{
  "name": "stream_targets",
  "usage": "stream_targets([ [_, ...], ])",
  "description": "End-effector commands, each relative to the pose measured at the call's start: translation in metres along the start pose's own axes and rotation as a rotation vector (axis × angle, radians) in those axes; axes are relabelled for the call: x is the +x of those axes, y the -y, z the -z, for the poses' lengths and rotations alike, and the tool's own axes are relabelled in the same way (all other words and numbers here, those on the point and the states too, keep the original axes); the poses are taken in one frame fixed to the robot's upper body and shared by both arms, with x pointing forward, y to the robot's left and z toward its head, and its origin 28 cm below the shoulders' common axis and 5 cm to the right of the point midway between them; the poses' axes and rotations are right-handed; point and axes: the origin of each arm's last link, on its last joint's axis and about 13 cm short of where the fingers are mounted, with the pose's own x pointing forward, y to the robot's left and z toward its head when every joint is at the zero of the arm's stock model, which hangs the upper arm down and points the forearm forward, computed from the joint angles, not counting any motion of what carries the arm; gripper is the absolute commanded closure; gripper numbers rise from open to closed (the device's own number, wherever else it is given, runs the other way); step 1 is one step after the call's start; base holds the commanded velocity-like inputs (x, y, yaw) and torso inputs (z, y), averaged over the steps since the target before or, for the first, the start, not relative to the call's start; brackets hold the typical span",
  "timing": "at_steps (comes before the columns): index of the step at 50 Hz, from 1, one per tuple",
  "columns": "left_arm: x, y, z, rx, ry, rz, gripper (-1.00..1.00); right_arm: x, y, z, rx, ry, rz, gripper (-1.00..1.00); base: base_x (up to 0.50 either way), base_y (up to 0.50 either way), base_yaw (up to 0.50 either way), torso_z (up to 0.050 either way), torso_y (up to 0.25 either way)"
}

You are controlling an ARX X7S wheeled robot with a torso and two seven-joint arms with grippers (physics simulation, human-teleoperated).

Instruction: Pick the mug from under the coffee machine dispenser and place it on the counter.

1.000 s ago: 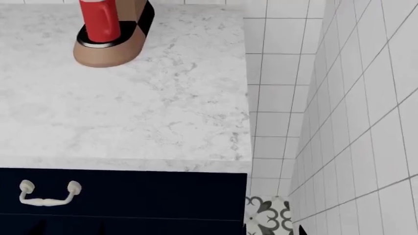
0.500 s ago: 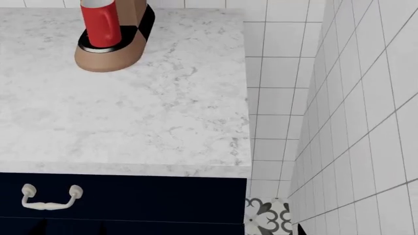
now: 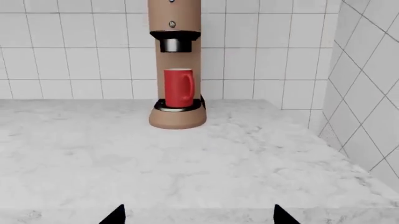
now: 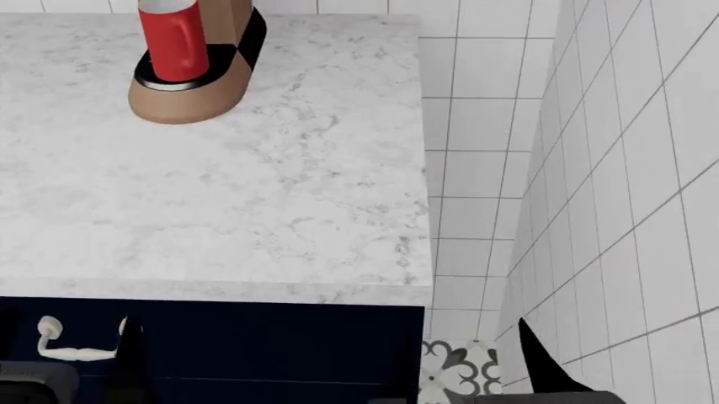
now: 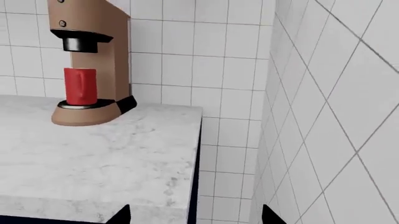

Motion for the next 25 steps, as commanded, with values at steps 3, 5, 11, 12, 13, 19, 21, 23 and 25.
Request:
stream_targets([
  [3, -0.024, 0.000, -0.061, 0.021, 0.080, -0.014, -1.00, -0.014, 0.001, -0.056, -0.027, 0.109, -0.012, -1.00, 0.00, 0.00, 0.00, 0.000, 0.000],
  [5, -0.026, -0.001, -0.065, 0.032, 0.091, -0.021, -1.00, -0.016, 0.002, -0.061, -0.029, 0.125, -0.009, -1.00, 0.00, 0.00, 0.00, 0.000, 0.000],
  [11, -0.029, -0.001, -0.078, 0.007, 0.109, -0.004, -1.00, -0.019, 0.002, -0.074, -0.044, 0.159, -0.008, -1.00, 0.00, 0.00, 0.00, 0.000, 0.000],
  [12, -0.030, -0.001, -0.080, 0.005, 0.112, -0.006, -1.00, -0.019, 0.001, -0.075, -0.043, 0.163, -0.010, -1.00, 0.00, 0.00, 0.00, 0.000, 0.000],
  [13, -0.030, -0.001, -0.082, 0.002, 0.117, -0.015, -1.00, -0.020, 0.001, -0.078, -0.046, 0.169, -0.012, -1.00, 0.00, 0.00, 0.00, 0.000, 0.000],
  [19, -0.033, -0.002, -0.089, -0.001, 0.129, -0.021, -1.00, -0.021, 0.000, -0.085, -0.046, 0.188, -0.011, -1.00, 0.00, 0.00, 0.00, 0.000, 0.000],
  [21, -0.034, -0.001, -0.091, 0.000, 0.131, -0.017, -1.00, -0.022, 0.000, -0.087, -0.048, 0.194, -0.011, -1.00, 0.00, 0.00, 0.00, 0.000, 0.000],
  [23, -0.035, -0.001, -0.092, -0.003, 0.131, -0.011, -1.00, -0.024, 0.001, -0.089, -0.051, 0.200, -0.007, -1.00, 0.00, 0.00, 0.00, 0.000, 0.000],
  [25, -0.036, -0.001, -0.093, -0.004, 0.131, -0.010, -1.00, -0.023, 0.002, -0.088, -0.053, 0.199, -0.003, -1.00, 0.00, 0.00, 0.00, 0.000, 0.000],
])
